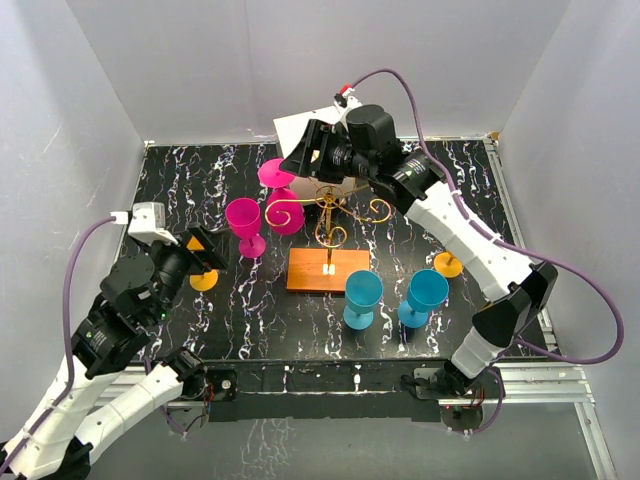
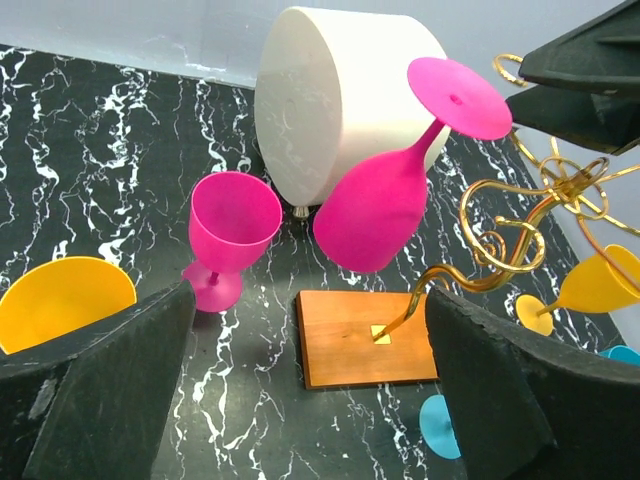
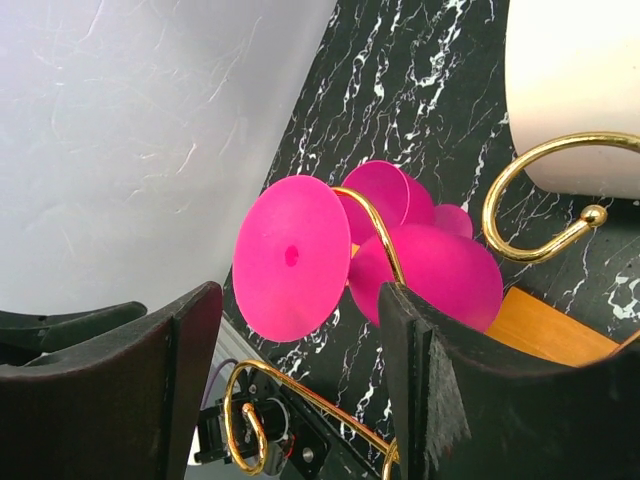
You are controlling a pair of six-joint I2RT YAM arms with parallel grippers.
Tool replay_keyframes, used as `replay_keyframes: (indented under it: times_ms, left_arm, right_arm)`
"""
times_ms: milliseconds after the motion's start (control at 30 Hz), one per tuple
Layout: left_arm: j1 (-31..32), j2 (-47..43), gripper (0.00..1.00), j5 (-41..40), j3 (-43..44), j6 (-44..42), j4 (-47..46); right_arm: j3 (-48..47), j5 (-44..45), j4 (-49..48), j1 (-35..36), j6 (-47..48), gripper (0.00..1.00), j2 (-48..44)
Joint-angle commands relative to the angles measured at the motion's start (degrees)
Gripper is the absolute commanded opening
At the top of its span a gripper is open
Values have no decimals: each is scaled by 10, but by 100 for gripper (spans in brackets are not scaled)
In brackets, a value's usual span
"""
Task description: Place the wine glass upside down on the wine glass rack
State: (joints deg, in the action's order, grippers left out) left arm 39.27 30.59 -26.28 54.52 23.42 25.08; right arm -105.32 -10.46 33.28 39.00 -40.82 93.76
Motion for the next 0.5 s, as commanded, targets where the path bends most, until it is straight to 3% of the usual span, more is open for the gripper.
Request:
replay_keyframes:
  times_ms: [0, 100, 233, 467]
  left_arm:
    - [0, 0, 99, 16, 39, -14, 27]
    - [0, 4, 98, 66, 35, -16, 34]
    - [0, -18, 99, 51, 14, -23, 25]
    - [0, -46, 99, 110, 19, -73, -2]
  right_arm:
    - [0, 11, -47, -2, 12, 62, -50]
    - [47, 35, -63, -2, 13, 62, -104]
    - [102, 109, -40, -2, 28, 62, -188]
    - [124, 359, 127, -2, 21, 60, -299]
